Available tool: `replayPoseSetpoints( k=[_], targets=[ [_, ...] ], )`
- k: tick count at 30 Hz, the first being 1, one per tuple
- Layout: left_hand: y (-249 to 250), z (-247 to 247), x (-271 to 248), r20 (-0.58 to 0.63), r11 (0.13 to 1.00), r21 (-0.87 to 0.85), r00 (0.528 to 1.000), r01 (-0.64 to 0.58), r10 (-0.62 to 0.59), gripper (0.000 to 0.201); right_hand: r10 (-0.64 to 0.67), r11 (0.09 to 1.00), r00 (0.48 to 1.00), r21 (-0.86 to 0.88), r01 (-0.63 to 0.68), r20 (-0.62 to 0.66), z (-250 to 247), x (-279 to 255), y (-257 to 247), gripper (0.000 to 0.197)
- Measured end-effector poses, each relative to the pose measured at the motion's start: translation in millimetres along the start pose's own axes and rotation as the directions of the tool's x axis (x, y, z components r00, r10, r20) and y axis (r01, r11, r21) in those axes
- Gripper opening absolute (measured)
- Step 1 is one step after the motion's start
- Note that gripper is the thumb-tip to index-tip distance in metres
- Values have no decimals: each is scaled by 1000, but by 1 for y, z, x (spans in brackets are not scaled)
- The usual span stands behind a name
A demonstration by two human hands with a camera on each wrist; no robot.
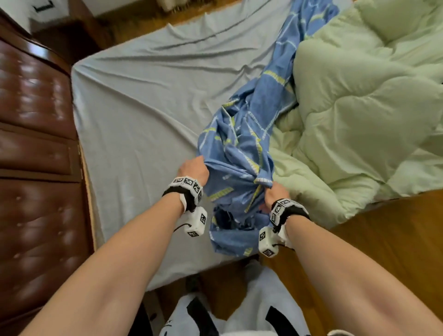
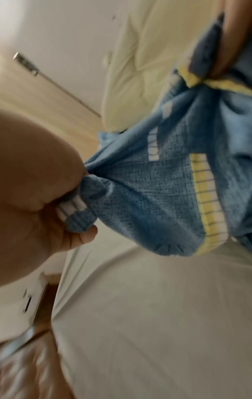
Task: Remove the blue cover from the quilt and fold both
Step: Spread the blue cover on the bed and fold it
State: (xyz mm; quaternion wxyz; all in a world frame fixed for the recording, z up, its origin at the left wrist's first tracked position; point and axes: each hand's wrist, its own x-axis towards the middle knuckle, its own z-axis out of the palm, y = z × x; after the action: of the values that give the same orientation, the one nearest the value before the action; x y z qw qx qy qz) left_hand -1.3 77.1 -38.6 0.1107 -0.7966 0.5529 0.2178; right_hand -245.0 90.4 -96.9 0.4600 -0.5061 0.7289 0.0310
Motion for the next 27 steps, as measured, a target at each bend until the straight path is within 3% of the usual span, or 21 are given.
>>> replayPoseSetpoints(
  k=[3, 5, 11, 14, 18, 22, 24, 27],
  targets=[
    [-54, -33, -19, 11, 994, -5, 994, 109, -109, 32, -128, 980, 989, -143, 137, 73, 25, -16, -59, 31],
    [-102, -54, -39, -45, 988, -28, 987, 151, -152, 34, -191, 964, 975, -164, 208, 117, 51, -30, -100, 36],
    [-250, -104, -107, -254, 949, -162, 918, 272, -306, 36, -250, 965, 959, -50, 258, 130, 143, -100, -192, 89],
    [-335, -123, -132, -350, 903, -285, 842, 322, -411, 34, -286, 955, 956, -54, 290, 71, 184, -131, -220, 103],
    [-458, -151, -175, -435, 823, -391, 705, 412, -560, 37, -367, 907, 923, -179, 382, 114, 242, -173, -264, 91],
    [-537, -154, -230, -448, 785, -421, 648, 455, -616, 33, -471, 829, 858, -230, 510, 206, 314, -236, -345, 115],
    [-562, -146, -253, -420, 750, -450, 626, 485, -657, 32, -493, 766, 820, -301, 568, 291, 347, -262, -378, 107],
    [-598, -132, -288, -373, 686, -494, 582, 535, -722, 32, -554, 583, 716, -417, 698, 425, 398, -268, -407, 51]
  ],
)
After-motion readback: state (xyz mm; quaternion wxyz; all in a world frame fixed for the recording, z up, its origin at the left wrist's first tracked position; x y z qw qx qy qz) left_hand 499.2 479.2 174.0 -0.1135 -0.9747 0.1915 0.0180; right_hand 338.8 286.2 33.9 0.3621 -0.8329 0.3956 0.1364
